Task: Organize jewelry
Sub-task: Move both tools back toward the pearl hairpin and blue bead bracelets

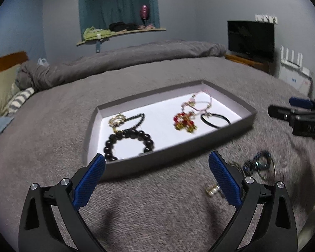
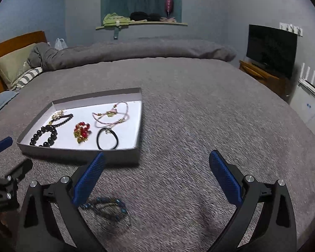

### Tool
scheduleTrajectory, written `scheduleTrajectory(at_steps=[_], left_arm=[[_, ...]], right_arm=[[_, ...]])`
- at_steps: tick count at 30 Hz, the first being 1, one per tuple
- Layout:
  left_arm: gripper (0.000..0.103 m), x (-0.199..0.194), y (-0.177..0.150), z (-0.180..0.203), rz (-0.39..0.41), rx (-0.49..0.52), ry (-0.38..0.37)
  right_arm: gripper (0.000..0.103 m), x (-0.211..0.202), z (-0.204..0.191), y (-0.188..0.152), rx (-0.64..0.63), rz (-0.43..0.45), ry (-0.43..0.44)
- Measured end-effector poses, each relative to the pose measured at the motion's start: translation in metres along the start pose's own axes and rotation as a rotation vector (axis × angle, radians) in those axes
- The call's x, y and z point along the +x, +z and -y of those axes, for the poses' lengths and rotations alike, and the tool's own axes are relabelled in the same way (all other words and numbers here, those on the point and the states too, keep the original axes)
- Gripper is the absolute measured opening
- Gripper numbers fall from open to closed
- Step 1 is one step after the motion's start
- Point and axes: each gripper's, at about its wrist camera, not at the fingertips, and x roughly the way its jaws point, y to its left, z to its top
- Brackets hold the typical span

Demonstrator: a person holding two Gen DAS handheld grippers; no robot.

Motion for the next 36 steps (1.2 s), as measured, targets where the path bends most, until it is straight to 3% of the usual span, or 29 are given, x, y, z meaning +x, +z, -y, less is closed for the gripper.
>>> scheduleTrajectory(at_steps=[8,14,21,24,27,33,36], left_arm=[[0.1,0.006,-0.013,0.029,-0.04,0.085,-0.094],[0.1,0.001,-0.02,0.05,-0.028,0.173,-0.16],[0.093,-0.002,-0.025,0.066,-0.008,0.249,-0.181],[0.083,-0.003,-0.026,0.071,-0.001,0.271,-0.198],[0.068,0.003,-0.028,0.078,-0.028,0.301,-0.203],[0.065,0.008,-0.029,0.085,-0.047,0.327,-0.202],[0.057,0.011,-0.03,0.088,-0.063,0.341,-0.197]], right_arm=[[0.098,-0.007,0.005,-0.016,-0.065,0.023,-0.056],[0.098,-0.006,0.018,-0.03,-0.039,-0.024,0.09],[0.097,-0.004,0.022,-0.049,-0.049,-0.069,0.133],[0.088,-0.003,0.019,-0.053,-0.063,-0.087,0.151],[0.07,-0.002,0.016,-0.055,-0.067,-0.102,0.171],[0.046,0.0,0.003,-0.052,-0.093,-0.11,0.227],[0.037,0.0,-0.003,-0.052,-0.113,-0.11,0.239]])
